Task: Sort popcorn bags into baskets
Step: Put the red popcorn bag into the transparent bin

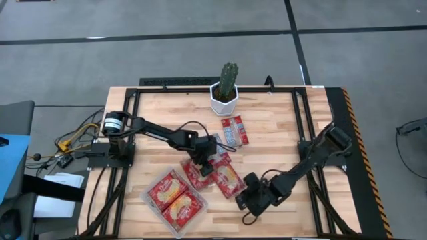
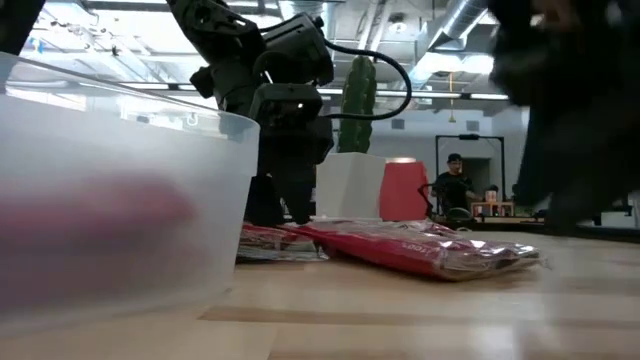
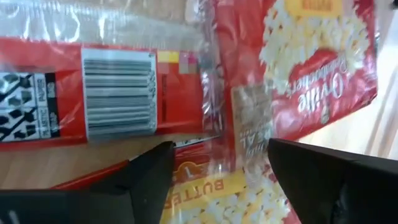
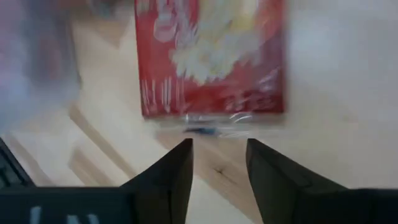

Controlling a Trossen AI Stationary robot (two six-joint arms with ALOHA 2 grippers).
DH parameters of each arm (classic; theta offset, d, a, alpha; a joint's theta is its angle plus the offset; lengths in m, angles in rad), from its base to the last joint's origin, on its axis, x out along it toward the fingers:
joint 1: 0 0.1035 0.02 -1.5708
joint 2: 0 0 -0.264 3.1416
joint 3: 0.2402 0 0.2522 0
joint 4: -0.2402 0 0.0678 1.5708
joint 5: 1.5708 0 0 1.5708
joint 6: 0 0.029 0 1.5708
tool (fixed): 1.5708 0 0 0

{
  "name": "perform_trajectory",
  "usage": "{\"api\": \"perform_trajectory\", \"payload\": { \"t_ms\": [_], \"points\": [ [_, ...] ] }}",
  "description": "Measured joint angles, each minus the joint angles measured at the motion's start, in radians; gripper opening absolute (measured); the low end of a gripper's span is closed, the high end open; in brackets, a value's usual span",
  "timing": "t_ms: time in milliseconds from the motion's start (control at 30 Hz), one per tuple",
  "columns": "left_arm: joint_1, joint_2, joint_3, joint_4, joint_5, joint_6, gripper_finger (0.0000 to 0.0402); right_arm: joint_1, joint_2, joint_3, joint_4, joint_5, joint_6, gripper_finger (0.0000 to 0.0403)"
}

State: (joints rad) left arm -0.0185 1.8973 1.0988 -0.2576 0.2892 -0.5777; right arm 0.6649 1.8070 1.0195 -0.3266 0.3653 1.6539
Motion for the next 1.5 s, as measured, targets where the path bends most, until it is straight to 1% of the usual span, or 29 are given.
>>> {"api": "perform_trajectory", "payload": {
  "t_ms": [67,233,333,433,667,833,967,1033,1100,1200,1267,1400,1500],
  "points": [
    [0.001,-0.002,0.000,0.010,0.010,-0.001,0.0247,-0.006,0.047,0.000,0.060,-0.049,-0.013,0.0162],
    [0.000,-0.002,-0.002,0.040,0.019,-0.012,0.0240,-0.011,0.101,0.003,0.115,-0.033,-0.008,0.0157],
    [0.000,-0.002,-0.002,0.059,0.021,-0.014,0.0239,-0.032,0.096,0.004,0.090,-0.043,-0.019,0.0161],
    [0.000,-0.002,-0.002,0.085,0.020,-0.012,0.0239,-0.062,0.087,0.004,0.062,-0.048,-0.076,0.0163],
    [0.000,-0.002,-0.002,0.120,0.038,-0.010,0.0239,-0.132,0.085,0.003,0.075,-0.092,-0.226,0.0154],
    [0.000,-0.002,-0.002,0.118,0.047,-0.010,0.0239,-0.154,0.085,0.002,0.088,-0.077,-0.298,0.0148],
    [0.006,-0.002,-0.002,0.117,0.044,-0.010,0.0239,-0.150,0.059,0.000,0.078,-0.043,-0.295,0.0152],
    [0.012,-0.002,-0.002,0.115,0.043,-0.010,0.0239,-0.142,0.035,-0.006,0.043,-0.008,-0.271,0.0155],
    [0.019,-0.001,-0.002,0.110,0.042,-0.012,0.0239,-0.137,-0.003,-0.007,0.030,-0.008,-0.221,0.0157],
    [0.030,-0.002,-0.003,0.118,0.047,-0.016,0.0239,-0.089,-0.072,-0.002,-0.009,-0.001,-0.101,0.0156],
    [0.036,-0.002,-0.003,0.116,0.052,-0.023,0.0239,-0.049,-0.099,-0.002,-0.037,0.044,-0.016,0.0154],
    [0.043,-0.002,-0.003,0.118,0.055,-0.036,0.0239,0.017,-0.128,-0.002,-0.148,0.122,0.232,0.0159],
    [0.043,-0.002,-0.003,0.118,0.055,-0.036,0.0239,0.052,-0.113,-0.002,-0.178,0.155,0.431,0.0187]
  ]
}}
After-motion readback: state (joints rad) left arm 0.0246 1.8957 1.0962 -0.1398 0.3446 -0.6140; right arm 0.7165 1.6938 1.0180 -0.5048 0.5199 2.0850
